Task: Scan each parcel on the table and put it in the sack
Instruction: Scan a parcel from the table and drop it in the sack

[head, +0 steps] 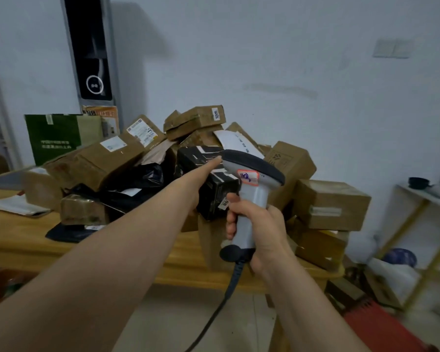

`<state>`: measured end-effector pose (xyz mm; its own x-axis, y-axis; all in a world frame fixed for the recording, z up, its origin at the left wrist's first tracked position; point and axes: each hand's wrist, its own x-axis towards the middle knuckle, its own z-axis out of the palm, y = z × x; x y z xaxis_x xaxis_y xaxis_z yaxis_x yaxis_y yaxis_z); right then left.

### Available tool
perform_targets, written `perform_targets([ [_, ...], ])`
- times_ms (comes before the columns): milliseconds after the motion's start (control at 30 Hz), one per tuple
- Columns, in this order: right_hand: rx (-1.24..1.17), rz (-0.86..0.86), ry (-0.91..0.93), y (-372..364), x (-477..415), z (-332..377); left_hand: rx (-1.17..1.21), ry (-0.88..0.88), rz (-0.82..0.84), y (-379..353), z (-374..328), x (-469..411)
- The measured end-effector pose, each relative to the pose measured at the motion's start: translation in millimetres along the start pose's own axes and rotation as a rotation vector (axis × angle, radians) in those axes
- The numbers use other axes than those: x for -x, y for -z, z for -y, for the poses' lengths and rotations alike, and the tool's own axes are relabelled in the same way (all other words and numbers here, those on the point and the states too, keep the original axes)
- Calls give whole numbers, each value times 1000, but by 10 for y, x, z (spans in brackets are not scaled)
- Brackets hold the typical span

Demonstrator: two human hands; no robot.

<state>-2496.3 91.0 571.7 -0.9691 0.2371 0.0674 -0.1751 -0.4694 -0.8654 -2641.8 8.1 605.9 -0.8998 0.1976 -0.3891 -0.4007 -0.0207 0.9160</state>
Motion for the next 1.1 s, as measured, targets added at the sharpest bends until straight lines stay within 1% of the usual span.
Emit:
perform_targets([
  [100, -14, -34, 3, 67, 15, -20, 17, -9, -48, 0, 27, 19],
  [200, -54, -94, 30, 122, 32, -32, 115, -55, -26, 125, 8, 135],
  [367, -112, -269, 91, 145, -6, -85, 290, -180, 98, 578, 85, 483],
  [433, -115, -301, 84, 111, -32, -118, 350, -190, 162, 841, 249, 591],
  [500, -146, -268, 56, 32, -31, -170, 402, -180, 233, 1123, 454, 667],
  [567, -186, -212, 27, -96, 5, -243, 387, -164, 259, 1345, 650, 728],
  [600, -192, -179, 23, -164, 25, -289, 325, -162, 225, 1435, 730, 747],
  [700, -116, -105, 47, -334, 63, -475, 131, -215, 29, 1690, 906, 816],
  [767, -57, -94, 45, -428, 106, -604, 66, -245, -77, 1856, 934, 894],
  [833, -15, -59, 21, -525, 162, -756, 16, -248, -148, 1992, 922, 1036],
  [867, 4, -33, 17, -578, 193, -830, -11, -225, -145, 2035, 920, 1113],
  [967, 46, 59, 22, -717, 274, -1045, -75, -179, -52, 2125, 940, 1293],
  [1000, 62, 81, 11, -758, 298, -1095, -65, -165, -53, 2171, 972, 1311],
  [1067, 61, 118, -22, -817, 305, -1180, 35, -98, -57, 2290, 1039, 1328],
  [1100, 47, 130, -45, -834, 296, -1212, 125, -53, -41, 2347, 1064, 1342],
])
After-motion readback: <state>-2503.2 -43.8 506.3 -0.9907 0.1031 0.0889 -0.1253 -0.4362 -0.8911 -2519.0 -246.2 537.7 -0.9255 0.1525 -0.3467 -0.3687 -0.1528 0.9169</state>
